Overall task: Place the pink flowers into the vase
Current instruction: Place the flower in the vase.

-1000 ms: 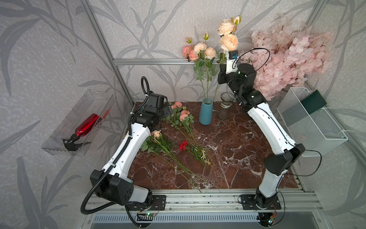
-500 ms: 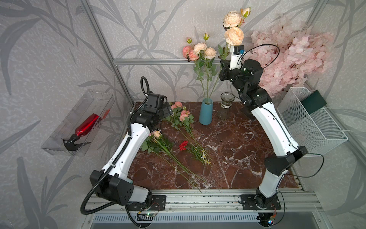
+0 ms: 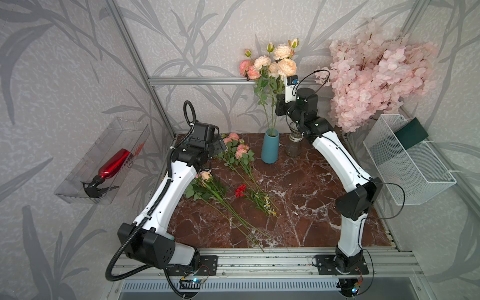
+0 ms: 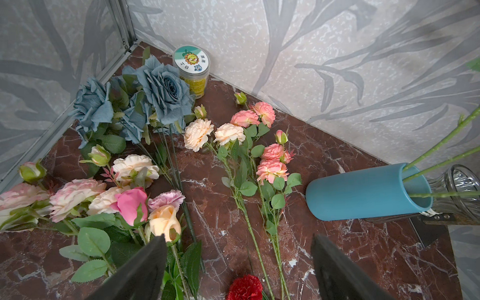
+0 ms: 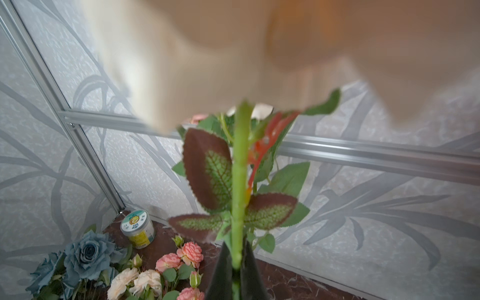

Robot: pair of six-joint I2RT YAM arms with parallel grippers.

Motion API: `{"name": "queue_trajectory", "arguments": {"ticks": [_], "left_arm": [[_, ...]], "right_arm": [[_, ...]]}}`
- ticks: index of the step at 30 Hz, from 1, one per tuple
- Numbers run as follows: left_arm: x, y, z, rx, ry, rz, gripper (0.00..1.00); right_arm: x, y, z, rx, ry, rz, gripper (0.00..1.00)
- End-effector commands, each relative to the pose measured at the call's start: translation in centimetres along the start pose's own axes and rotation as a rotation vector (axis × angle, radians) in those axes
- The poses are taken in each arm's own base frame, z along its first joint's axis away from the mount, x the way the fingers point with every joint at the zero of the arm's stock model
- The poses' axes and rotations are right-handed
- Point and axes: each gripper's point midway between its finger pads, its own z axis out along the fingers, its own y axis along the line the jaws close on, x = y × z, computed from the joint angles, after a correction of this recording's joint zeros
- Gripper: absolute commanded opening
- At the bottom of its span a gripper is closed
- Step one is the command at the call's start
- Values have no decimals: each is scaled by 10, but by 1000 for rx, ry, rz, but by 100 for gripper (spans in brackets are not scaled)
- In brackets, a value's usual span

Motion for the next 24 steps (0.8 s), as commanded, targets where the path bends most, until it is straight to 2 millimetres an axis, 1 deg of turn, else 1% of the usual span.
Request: {"name": "queue_trajectory", "arguments": {"ticks": [1,4,6,8,9,11,12,14,17,20,24], "left_arm": [[2,1,20,-20,39,-62,88],[15,7,50,-70,119,-114,87],[25,13,70,-130,186,-136,84],[31,16,89,-190,246,-143,81],[34,17,95,-209,273,-146,79],[41,17,109,-241,322,-152,74],[45,19,115,-260,343,-164,72],[54,20,130,-271,389,-197,69],[69,25,151,-266,466,-262,63],[81,23,167,-253,501,-293,59],[94,24,181,-255,533,-310,55]], "right_arm": [[25,-5,19,5,35,25,0],[48,-11,31,29,94,33,0],[59,-15,35,35,128,44,4],[66,-17,34,42,150,45,14],[69,-17,33,44,160,46,20],[70,-18,28,49,171,47,36],[71,-19,25,50,175,48,41],[70,-19,15,56,176,48,48],[62,-15,-5,57,162,36,56],[51,-7,-27,55,146,12,60],[35,4,-57,47,116,0,64]]}}
